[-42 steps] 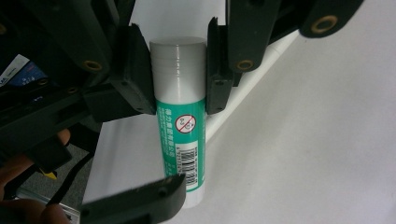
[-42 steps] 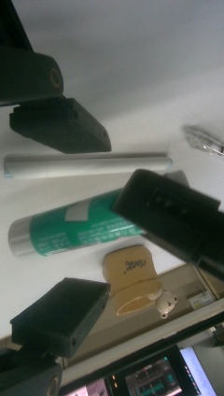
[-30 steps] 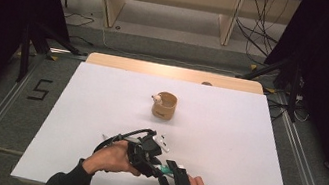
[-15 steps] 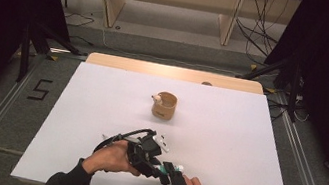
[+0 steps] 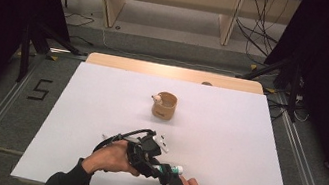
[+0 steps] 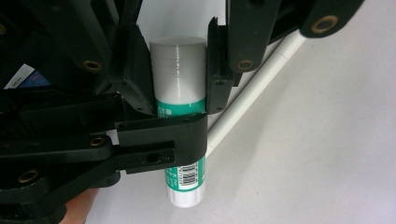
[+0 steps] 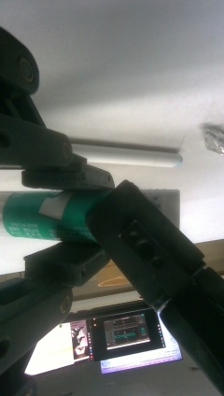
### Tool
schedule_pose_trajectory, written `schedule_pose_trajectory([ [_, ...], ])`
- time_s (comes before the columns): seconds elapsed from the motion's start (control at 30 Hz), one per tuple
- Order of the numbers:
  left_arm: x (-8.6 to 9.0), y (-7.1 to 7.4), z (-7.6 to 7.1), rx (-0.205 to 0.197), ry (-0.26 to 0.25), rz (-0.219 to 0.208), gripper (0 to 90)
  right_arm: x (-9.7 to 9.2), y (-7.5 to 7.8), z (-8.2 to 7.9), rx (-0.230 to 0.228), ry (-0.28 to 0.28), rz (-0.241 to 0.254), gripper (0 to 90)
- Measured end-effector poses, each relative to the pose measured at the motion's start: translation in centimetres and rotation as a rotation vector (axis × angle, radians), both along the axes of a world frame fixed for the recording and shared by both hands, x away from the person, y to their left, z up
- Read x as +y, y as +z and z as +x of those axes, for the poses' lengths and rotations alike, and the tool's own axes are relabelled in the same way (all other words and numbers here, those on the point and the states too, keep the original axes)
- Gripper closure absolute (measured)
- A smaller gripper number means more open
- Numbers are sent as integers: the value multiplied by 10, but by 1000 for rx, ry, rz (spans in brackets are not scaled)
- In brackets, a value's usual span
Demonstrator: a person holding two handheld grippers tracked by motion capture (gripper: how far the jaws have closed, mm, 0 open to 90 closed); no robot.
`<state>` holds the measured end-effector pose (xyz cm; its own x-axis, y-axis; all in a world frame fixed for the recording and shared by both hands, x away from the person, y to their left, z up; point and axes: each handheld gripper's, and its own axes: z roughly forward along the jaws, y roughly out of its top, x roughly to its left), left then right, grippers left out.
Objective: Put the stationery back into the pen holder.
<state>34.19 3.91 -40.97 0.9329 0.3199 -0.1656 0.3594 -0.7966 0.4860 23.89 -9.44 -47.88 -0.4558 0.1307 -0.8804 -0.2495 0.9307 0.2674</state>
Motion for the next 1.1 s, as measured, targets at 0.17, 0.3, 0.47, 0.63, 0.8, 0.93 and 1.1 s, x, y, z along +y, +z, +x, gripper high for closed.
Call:
schedule_pose_trajectory([
  [0.17, 1, 1, 1, 3, -4, -2, 636, 0, 0, 0, -5, 2, -5, 660],
  [0.3, 4, 5, 1, -3, -6, -15, 606, 0, 1, -1, -10, 4, 4, 660],
  [0.47, 16, 15, 2, -13, 2, -36, 498, -3, 1, -1, -16, 11, 2, 660],
  [0.63, 28, 23, 3, -22, 27, -80, 415, -8, 4, 0, -18, -7, 32, 661],
  [0.8, 41, 24, 7, -40, 63, -120, 341, -17, 8, 3, -5, -36, 82, 660],
  [0.93, 51, 21, 11, -54, 106, -166, 289, -22, 12, 8, 10, -48, 121, 660],
  [1.1, 70, 12, 10, -91, 164, -248, 237, -30, 19, 15, 39, -60, 183, 660],
])
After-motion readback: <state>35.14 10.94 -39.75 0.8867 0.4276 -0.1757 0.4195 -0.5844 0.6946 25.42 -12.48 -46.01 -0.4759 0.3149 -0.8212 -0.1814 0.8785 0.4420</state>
